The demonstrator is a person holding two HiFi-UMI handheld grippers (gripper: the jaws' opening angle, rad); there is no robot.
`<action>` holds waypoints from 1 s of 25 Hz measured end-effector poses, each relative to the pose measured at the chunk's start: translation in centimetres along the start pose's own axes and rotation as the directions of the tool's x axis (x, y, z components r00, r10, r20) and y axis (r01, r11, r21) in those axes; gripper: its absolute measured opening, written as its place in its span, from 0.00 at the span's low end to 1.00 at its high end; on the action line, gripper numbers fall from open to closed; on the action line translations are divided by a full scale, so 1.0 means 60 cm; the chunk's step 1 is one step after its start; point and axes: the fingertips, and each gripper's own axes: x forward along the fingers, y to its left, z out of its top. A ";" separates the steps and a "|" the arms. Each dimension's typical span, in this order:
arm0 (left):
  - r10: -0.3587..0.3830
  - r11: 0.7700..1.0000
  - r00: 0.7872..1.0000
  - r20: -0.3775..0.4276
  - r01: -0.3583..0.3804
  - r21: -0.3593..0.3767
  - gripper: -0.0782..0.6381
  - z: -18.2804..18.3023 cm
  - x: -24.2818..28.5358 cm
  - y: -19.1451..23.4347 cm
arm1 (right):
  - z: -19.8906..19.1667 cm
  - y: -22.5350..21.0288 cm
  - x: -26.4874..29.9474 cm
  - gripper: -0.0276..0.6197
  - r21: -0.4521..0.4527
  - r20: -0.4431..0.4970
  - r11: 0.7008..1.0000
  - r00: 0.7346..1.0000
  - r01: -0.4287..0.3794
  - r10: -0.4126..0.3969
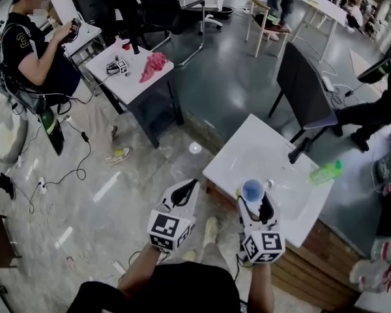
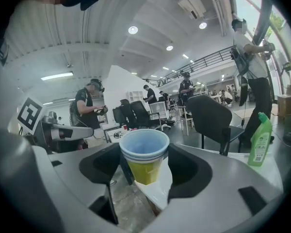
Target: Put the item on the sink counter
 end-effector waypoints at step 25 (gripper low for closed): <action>0.076 0.996 0.992 -0.099 -0.080 -0.036 0.11 -0.063 0.134 0.063 | -0.050 -0.053 0.183 0.52 -0.019 -0.043 0.993 0.992 -0.117 0.116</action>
